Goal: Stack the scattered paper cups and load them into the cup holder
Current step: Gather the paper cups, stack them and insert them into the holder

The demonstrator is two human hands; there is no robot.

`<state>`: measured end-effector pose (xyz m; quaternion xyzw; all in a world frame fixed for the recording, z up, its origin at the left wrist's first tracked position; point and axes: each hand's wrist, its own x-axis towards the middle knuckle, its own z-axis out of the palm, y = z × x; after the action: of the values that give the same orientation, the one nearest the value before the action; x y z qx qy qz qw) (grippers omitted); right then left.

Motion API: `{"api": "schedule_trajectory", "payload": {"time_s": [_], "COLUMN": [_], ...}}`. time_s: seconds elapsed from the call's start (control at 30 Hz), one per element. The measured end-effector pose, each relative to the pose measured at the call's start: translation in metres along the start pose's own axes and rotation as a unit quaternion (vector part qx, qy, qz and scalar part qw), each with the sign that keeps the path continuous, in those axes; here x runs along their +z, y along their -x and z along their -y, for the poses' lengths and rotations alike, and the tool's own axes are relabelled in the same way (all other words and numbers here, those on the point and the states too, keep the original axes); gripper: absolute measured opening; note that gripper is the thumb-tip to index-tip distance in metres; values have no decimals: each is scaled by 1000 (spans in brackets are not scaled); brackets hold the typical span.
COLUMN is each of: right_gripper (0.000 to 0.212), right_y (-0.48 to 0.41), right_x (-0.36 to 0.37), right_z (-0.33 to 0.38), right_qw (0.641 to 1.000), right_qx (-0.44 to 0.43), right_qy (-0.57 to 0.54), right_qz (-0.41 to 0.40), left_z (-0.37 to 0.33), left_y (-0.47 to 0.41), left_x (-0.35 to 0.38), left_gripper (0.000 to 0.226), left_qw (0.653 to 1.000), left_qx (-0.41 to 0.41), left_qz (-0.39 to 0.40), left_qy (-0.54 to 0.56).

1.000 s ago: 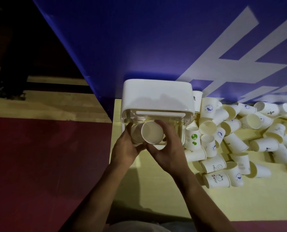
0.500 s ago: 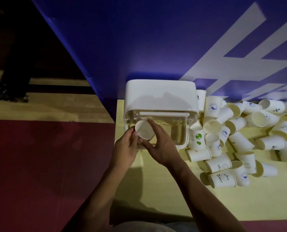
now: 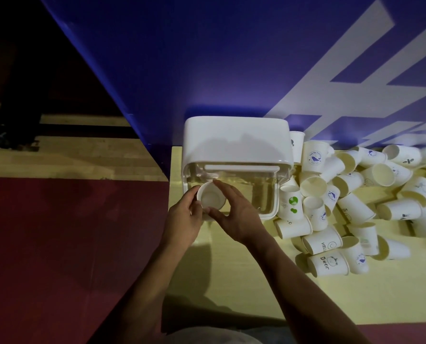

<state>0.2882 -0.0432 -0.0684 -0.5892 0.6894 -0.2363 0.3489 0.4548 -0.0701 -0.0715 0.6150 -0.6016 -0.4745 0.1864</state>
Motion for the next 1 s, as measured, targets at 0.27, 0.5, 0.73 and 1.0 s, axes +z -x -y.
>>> {"api": "schedule_trajectory", "payload": {"time_s": [0.27, 0.5, 0.73, 1.0], "right_gripper": [73, 74, 33, 29], "right_y": [-4, 3, 59, 116], "right_x": [0, -9, -58, -156], "right_z": [-5, -3, -45, -120], "right_qw": [1000, 1000, 981, 948], "right_qx": [-9, -13, 105, 184], "right_qy": [-4, -27, -62, -88], "right_qz": [22, 3, -148, -245], "left_z": [0, -14, -53, -129], "left_y": [0, 10, 44, 39], "left_x": [4, 1, 24, 132], "left_gripper": [43, 40, 31, 40], "left_qw": [1000, 998, 987, 980], "left_qx": [-5, -20, 108, 182], "left_qz": [-4, -51, -115, 41], "left_qy": [23, 5, -40, -64]}}
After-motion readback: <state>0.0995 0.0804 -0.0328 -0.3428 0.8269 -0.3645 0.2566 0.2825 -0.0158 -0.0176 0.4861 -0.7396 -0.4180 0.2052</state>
